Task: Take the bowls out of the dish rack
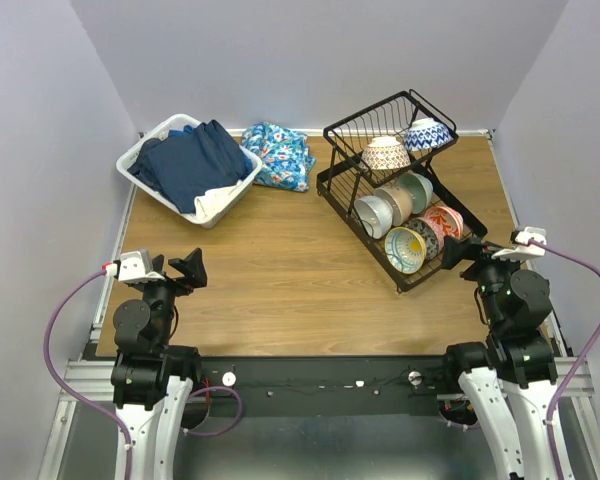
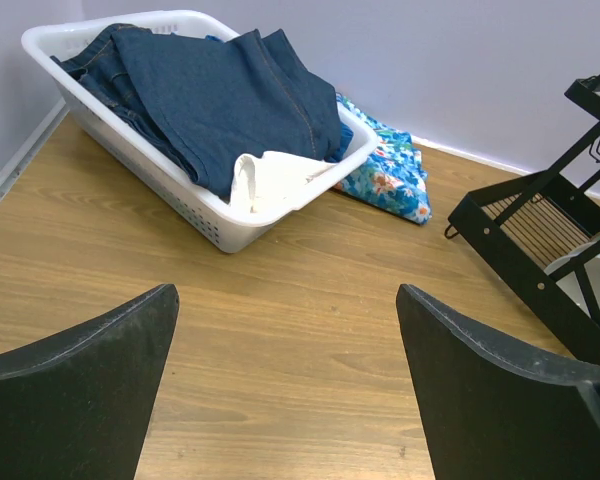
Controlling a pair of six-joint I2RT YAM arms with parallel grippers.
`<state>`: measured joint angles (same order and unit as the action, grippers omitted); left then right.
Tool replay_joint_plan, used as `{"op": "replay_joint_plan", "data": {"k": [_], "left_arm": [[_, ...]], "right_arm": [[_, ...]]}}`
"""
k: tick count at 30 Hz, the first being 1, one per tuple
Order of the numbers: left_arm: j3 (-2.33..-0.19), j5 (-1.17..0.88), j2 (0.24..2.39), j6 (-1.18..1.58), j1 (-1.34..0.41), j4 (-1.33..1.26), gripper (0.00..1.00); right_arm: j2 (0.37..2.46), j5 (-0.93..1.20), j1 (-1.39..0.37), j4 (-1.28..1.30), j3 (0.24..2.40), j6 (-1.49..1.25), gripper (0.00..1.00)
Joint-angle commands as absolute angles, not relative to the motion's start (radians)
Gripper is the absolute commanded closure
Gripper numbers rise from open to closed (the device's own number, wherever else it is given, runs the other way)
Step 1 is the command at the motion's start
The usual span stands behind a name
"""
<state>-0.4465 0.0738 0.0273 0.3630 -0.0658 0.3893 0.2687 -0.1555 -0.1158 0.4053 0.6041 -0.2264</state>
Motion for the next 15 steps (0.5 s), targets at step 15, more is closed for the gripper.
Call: {"op": "replay_joint_plan", "data": {"k": [15], "left_arm": [[-0.443,0.037,0.034,0.351,-0.064,0.367,0.01]], "right_arm": [[0.464,-0.056,-0.11,0.377,0.715,-0.097,0.0]]}}
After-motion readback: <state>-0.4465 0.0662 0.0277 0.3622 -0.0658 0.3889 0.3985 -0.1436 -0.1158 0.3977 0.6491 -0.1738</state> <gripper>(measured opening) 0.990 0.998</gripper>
